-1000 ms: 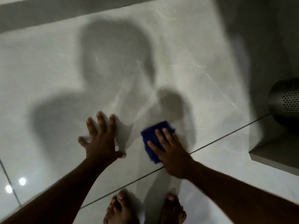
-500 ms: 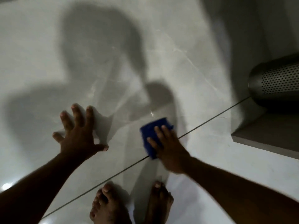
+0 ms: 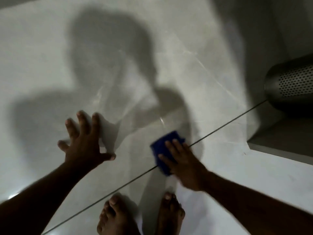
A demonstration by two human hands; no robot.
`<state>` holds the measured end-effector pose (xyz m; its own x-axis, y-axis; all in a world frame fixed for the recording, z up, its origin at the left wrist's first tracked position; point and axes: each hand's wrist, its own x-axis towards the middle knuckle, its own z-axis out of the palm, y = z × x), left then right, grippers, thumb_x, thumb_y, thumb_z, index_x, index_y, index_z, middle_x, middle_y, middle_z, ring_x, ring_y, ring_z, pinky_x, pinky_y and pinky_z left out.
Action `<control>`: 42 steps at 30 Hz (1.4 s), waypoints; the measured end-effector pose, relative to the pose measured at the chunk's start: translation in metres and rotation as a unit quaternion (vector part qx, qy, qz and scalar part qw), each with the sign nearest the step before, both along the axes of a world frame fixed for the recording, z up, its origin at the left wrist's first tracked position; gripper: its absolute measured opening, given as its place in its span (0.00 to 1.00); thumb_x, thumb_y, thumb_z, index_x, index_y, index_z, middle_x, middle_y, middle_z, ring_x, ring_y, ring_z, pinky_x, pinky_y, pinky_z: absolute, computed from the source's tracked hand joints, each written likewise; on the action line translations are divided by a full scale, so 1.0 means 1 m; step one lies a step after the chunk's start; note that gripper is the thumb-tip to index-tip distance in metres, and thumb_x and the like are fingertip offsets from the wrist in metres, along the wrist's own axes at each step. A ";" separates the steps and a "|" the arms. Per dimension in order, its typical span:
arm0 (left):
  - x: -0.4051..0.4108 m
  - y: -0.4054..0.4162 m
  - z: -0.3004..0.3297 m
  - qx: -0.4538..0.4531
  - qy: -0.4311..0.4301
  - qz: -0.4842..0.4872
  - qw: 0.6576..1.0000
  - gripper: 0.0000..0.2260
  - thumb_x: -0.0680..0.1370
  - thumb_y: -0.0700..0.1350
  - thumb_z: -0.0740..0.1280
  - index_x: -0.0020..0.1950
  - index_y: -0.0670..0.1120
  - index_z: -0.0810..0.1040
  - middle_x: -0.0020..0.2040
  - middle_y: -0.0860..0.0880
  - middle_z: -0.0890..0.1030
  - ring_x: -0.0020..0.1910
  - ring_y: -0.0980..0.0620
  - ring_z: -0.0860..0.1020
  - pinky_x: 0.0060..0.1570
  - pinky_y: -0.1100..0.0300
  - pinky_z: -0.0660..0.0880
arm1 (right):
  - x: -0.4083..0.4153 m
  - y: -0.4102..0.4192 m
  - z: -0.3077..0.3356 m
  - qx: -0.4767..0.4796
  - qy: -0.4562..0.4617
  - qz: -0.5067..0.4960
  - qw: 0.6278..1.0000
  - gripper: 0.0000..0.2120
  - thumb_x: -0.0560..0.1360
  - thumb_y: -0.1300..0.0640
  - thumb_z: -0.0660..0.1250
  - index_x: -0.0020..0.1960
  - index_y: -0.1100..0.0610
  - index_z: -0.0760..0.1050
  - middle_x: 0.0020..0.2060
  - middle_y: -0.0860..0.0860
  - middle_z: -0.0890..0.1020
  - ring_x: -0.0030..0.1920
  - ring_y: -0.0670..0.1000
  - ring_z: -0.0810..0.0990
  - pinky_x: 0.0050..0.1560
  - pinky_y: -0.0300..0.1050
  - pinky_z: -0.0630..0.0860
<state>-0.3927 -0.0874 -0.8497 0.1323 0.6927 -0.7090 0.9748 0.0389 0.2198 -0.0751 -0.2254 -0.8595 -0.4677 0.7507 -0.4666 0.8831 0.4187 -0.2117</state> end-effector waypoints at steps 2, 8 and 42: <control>0.001 0.001 -0.002 -0.003 0.003 0.001 1.000 0.66 0.55 0.65 0.80 0.76 0.59 0.34 0.78 0.46 0.30 0.75 0.32 0.33 0.60 0.18 0.56 | 0.044 0.026 0.002 -0.009 -0.040 -0.073 0.996 0.32 0.77 0.49 0.55 0.77 0.56 0.49 0.74 0.70 0.58 0.73 0.76 0.54 0.68 0.72 0.62; 0.002 0.002 -0.003 -0.011 -0.002 -0.006 1.000 0.66 0.56 0.66 0.79 0.76 0.58 0.32 0.78 0.45 0.30 0.75 0.31 0.33 0.60 0.18 0.56 | -0.065 0.237 -0.031 0.054 -0.017 -0.360 0.931 0.35 0.77 0.47 0.60 0.78 0.50 0.48 0.78 0.65 0.45 0.75 0.72 0.43 0.73 0.70 0.47; 0.000 -0.005 -0.001 0.013 0.009 -0.010 1.000 0.66 0.55 0.67 0.78 0.77 0.57 0.34 0.79 0.46 0.32 0.76 0.33 0.35 0.59 0.19 0.60 | -0.098 0.147 -0.015 0.045 0.045 -0.058 0.996 0.33 0.72 0.54 0.66 0.75 0.47 0.61 0.77 0.61 0.60 0.74 0.70 0.56 0.69 0.70 0.59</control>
